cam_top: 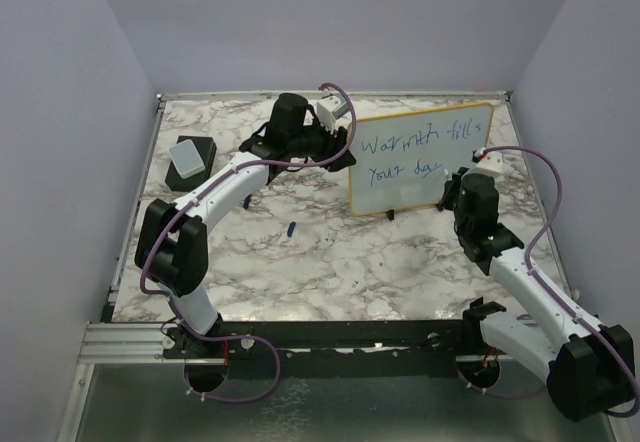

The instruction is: Write a sentence on the whiteboard

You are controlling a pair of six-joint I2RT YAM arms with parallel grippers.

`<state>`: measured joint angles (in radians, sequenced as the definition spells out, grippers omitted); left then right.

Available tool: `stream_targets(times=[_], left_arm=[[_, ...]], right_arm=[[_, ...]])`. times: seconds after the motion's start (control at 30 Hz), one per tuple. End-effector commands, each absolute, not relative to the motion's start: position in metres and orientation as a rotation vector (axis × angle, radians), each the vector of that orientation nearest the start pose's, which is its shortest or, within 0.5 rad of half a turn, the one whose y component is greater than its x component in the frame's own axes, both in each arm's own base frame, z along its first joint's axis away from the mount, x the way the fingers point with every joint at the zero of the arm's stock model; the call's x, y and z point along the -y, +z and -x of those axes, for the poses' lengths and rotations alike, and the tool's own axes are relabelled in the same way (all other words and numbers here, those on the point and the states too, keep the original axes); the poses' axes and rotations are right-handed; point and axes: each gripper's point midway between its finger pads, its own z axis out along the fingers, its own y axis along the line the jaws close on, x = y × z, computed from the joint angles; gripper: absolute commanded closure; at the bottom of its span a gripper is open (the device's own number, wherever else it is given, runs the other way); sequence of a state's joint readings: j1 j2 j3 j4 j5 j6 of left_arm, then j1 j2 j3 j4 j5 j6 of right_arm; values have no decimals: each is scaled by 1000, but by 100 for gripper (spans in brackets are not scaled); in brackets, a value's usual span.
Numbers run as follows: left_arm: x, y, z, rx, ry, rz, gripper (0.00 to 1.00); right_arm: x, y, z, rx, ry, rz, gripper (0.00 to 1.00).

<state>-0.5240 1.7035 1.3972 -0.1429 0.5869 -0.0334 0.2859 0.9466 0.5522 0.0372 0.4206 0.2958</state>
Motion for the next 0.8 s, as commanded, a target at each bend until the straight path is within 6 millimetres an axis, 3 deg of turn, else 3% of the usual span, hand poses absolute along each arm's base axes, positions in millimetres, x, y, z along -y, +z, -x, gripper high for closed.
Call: stream_targets(times=[0.0,0.4,0.53,0.77], left_arm=[[331,247,-367,-1811,-949,-882,51],[331,247,-367,-1810,-949,-882,51],[330,248,-367,-1810,-948,-881,51],[330,249,-367,-1809,-950,-879,51]], right_arm=[[-35,168,-332,-1863,6,-283,99],[-29,173,-327,-1854,-13,-304,99],[-14,181,-315,-1841,-69,-379,99],[-8,192,-301,-1831,-63,-430,99]])
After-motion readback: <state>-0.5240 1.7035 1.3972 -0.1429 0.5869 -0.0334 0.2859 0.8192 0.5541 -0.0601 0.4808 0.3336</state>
